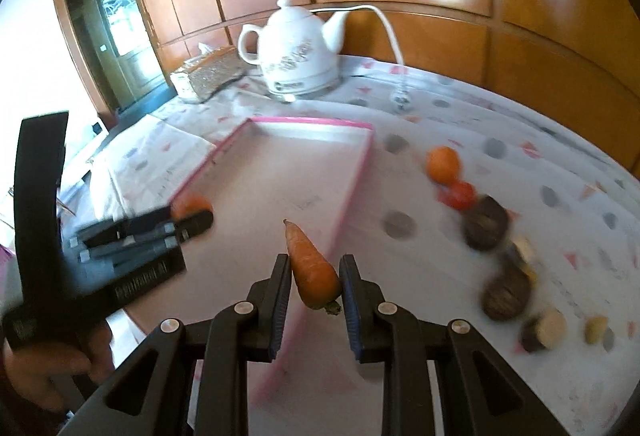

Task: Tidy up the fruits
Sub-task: 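Carry the orange into the tray and release while the right gripper drops the carrot there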

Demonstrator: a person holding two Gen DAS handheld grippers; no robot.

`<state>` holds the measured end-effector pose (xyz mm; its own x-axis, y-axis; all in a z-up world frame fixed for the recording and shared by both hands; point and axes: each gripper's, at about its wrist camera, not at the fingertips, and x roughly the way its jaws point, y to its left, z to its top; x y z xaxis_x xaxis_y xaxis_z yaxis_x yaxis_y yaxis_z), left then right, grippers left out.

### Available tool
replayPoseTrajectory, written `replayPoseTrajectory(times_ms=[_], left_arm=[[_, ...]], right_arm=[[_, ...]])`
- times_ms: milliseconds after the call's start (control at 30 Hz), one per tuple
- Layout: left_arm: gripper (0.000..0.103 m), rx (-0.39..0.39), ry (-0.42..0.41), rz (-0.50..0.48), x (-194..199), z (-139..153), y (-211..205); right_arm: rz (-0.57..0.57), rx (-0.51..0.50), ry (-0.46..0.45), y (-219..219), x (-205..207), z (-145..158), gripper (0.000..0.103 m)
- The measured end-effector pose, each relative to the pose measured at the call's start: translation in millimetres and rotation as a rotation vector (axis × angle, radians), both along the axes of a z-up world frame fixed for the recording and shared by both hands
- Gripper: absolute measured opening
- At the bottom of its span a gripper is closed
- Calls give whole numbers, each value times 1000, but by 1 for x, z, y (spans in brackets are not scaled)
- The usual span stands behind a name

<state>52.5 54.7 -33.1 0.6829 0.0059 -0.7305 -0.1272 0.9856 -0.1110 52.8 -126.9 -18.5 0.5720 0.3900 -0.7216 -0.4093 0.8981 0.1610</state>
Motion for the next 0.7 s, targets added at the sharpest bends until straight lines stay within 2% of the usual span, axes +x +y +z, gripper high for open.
replayPoseTrajectory(times_ms=[67, 133, 200, 400, 700], left_arm=[[61, -8, -15, 15, -3, 3, 7], [62, -15, -31, 27, -6, 6, 12], [62, -7, -38, 33, -8, 7, 15], [62, -18, -21, 20, -10, 2, 12], [62, -22, -10, -71, -13, 2, -18]], right_arm=[[11, 30, 12, 13, 11, 2, 26], [2, 32, -1, 26, 16, 5, 37], [-8, 46, -1, 33, 17, 6, 43], [-13, 10, 10, 39, 4, -8, 44], [-179, 33, 16, -18, -15, -15, 44]])
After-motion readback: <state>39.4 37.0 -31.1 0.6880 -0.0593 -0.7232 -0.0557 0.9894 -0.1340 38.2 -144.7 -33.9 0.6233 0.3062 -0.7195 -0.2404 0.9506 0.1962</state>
